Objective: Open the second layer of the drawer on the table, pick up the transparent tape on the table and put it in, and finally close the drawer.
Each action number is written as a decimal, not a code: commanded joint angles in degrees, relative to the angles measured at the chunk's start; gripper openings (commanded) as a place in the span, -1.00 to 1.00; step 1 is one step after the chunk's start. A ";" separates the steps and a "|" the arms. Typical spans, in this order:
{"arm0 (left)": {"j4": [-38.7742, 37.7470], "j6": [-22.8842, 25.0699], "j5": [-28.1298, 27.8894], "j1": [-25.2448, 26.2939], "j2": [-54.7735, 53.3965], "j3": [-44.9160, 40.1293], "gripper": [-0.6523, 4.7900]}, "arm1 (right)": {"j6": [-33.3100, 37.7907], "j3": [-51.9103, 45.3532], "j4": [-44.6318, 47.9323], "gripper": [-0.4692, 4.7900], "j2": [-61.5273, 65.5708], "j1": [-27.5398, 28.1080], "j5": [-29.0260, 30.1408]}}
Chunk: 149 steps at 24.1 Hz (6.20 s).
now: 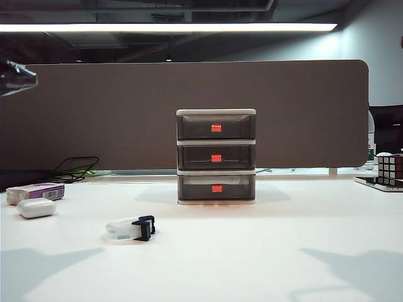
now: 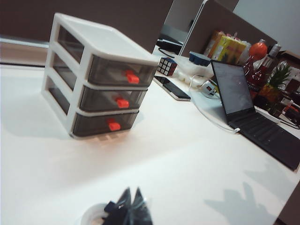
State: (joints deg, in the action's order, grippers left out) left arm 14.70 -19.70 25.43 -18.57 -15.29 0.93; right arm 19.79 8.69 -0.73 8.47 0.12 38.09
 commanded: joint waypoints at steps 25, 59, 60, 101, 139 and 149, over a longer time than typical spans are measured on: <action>46.31 2.67 2.36 -0.98 -51.65 9.05 -0.42 | -11.45 20.96 14.73 -0.84 52.35 -17.81 -9.68; 45.29 11.21 -46.90 -30.97 -85.66 35.89 -0.43 | -20.33 32.68 16.61 -0.84 68.85 -17.73 -8.94; 45.31 11.34 -47.71 -30.95 -86.23 36.30 -0.43 | -20.31 32.68 16.61 -0.84 68.87 -17.75 -10.01; 47.10 10.67 -62.01 -31.36 -104.06 51.04 -0.09 | -20.55 38.36 14.23 -0.84 71.01 -17.66 -5.53; 46.18 9.64 -65.26 -31.34 -105.83 54.82 -0.78 | -22.08 40.74 19.08 -0.84 80.78 -17.66 -5.57; 45.13 9.62 -65.24 -31.36 -105.83 54.80 -0.78 | -22.82 45.05 19.02 -0.84 84.91 -17.66 -3.26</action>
State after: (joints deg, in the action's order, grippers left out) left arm 60.23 -10.09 -39.59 -49.98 -121.25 55.66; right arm -2.72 53.36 17.61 93.21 -17.54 34.54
